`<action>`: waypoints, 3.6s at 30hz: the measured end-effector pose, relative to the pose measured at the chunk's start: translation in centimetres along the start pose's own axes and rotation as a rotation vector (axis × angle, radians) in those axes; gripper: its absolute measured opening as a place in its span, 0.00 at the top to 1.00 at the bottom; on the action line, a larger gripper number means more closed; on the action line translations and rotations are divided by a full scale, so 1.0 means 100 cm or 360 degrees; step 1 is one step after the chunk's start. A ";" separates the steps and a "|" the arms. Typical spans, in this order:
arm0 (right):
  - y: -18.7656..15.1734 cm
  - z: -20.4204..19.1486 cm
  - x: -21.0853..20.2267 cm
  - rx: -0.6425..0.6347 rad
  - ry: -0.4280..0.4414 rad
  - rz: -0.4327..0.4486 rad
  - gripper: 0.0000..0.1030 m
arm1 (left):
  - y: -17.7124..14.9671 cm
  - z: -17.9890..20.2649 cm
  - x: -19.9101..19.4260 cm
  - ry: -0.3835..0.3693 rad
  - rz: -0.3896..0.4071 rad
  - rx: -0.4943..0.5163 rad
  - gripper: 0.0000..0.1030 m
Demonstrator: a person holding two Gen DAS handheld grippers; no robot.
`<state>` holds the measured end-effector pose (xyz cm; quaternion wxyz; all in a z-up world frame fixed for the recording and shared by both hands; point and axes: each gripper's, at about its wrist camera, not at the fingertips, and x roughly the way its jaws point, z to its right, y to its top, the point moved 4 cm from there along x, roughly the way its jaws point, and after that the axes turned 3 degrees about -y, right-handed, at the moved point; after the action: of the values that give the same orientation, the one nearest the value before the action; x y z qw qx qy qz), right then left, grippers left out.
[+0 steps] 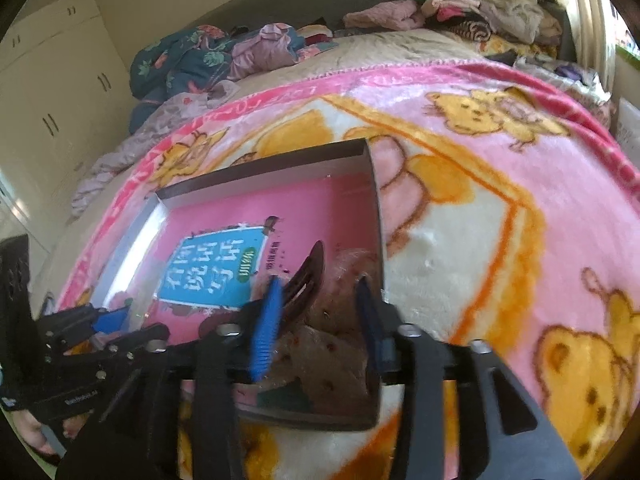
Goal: Organize jewelry
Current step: 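Carry the bag and brown claw clip into the tray and open both tools, then lift both open tools away from the tray, then grasp the blue square item with the left tool while the right grasps the white pearl claw clip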
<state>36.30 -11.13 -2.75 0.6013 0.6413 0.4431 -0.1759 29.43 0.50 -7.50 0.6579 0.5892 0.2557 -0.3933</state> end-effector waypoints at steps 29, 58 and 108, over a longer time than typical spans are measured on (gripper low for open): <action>-0.028 -0.016 -0.082 -0.0026 -0.0042 0.0148 0.19 | -0.015 -0.002 -0.077 0.0036 0.0173 -0.0059 0.21; -0.072 -0.026 -0.158 -0.0074 -0.0074 0.0248 0.14 | -0.075 -0.016 -0.130 0.0087 0.0225 -0.0160 0.14; -0.145 -0.119 -0.085 -0.0561 0.0058 -0.0024 0.13 | -0.155 -0.058 -0.121 0.0209 0.0073 -0.0254 0.14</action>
<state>16.69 -4.84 -2.72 0.6950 0.5256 0.4826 -0.0883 10.71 8.80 -7.67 0.6933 0.5653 0.3152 -0.3170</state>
